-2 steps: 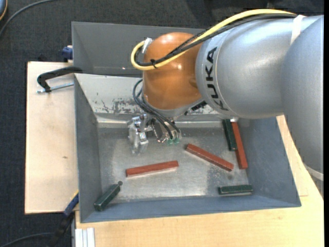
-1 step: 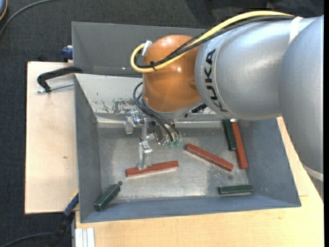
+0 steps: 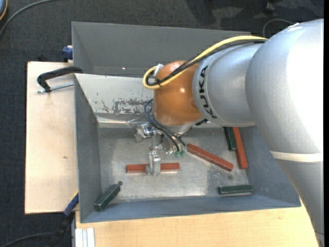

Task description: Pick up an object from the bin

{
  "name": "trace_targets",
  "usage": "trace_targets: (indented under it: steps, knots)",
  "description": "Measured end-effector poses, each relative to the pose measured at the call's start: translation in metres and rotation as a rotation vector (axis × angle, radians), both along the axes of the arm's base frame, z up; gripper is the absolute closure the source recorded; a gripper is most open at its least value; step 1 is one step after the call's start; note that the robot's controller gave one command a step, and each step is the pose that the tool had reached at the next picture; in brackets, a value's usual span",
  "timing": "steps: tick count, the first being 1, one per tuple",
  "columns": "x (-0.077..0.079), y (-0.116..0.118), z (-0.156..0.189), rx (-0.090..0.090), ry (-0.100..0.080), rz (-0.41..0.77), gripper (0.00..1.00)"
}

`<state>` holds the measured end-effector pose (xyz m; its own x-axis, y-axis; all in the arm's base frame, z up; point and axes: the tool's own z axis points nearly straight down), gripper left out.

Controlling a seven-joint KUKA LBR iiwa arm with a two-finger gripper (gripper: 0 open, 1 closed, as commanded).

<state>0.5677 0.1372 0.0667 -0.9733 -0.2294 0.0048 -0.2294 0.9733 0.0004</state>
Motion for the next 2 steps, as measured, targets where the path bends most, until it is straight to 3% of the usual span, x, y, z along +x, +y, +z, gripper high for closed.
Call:
trace_targets:
  steps: [1,2]
  knots:
    - [-0.0614,0.0234,0.0039,0.003,-0.002,0.008,0.0]
    - [-0.0591,0.0218,0.0041,0.003,-0.005,0.005,1.0]
